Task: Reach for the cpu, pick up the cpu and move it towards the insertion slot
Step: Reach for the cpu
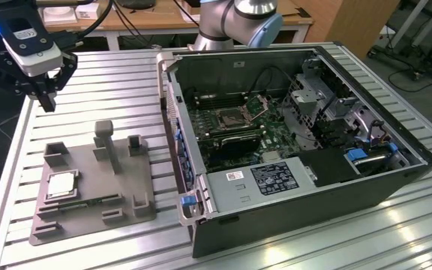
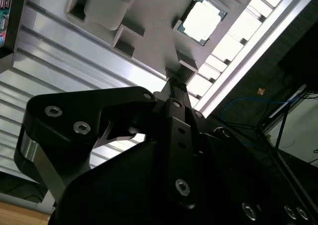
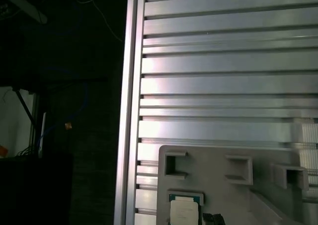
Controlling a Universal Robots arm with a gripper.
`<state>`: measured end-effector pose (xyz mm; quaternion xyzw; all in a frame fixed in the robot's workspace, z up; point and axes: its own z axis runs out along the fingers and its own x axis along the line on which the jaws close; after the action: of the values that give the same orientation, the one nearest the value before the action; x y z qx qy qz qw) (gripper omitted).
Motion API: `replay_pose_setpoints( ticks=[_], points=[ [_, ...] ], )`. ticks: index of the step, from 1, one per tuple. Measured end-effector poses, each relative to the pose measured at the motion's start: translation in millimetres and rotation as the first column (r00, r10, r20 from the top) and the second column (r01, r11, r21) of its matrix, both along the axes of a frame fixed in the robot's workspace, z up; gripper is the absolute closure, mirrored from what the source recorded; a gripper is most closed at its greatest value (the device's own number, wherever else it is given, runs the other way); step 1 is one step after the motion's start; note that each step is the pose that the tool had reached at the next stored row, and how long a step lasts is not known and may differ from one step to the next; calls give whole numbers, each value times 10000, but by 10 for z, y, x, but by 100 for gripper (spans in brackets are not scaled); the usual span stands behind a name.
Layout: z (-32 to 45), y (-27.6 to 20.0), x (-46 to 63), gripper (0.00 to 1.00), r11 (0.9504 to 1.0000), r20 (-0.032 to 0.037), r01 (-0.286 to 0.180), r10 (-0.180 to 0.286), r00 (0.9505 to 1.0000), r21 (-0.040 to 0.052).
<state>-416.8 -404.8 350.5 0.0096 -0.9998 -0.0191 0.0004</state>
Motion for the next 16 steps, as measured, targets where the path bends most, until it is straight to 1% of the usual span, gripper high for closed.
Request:
replay_pose_setpoints(
  ticks=[16],
  points=[
    [-4,0,-6,89,10000,0,0,0,10000,0]
  ],
)
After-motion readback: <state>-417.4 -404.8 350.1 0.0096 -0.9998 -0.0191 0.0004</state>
